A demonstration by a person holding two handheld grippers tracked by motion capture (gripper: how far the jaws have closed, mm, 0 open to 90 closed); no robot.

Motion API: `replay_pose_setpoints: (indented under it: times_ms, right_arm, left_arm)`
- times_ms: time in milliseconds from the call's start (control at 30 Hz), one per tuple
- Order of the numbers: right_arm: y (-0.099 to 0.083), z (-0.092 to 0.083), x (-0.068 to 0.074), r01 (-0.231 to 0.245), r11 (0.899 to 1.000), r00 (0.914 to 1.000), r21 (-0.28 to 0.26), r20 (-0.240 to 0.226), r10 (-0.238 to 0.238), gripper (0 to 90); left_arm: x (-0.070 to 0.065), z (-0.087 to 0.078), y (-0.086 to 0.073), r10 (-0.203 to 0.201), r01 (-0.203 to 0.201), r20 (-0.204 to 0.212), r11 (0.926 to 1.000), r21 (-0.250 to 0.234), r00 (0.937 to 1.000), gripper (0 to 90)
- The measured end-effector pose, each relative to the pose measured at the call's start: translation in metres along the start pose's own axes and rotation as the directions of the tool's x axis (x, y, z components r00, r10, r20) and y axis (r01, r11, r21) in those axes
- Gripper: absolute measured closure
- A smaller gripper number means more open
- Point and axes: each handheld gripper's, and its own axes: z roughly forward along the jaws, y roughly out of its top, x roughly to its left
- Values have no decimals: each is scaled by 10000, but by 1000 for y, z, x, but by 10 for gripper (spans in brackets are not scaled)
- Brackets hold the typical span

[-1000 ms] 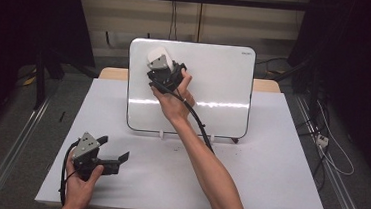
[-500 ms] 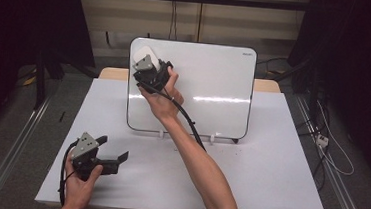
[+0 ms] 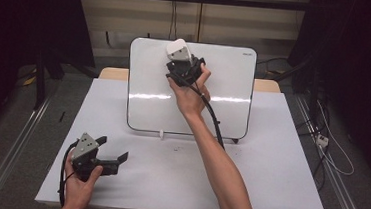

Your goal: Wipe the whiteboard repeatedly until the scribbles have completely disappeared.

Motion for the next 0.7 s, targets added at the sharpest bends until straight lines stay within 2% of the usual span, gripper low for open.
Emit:
replay_pose_setpoints:
  times_ms: [100,200,333,500,700]
  right_arm:
    - [-9,-4,-13,-251,9996,9995,-89,-185,249,318]
    - [-16,-9,-23,-573,9982,9958,-155,-718,561,318]
    - [-24,-14,-36,-1275,9916,9796,-204,-1591,1227,318]
    - [-31,-30,-47,-1298,9893,9761,-665,-1839,1157,318]
    - [-49,-41,-58,-1176,9903,9765,-742,-1902,1017,318]
  left_arm:
    - [1,0,0,9,-9,-19,10000,8,10000,58]
    - [2,0,0,36,-36,-50,10000,52,10000,58]
    - [0,0,-1,-56,56,-41,10000,7,10000,58]
    - [2,0,-1,-113,113,-68,9999,6,9999,58]
    - [0,1,0,5,-4,-92,10000,30,10000,58]
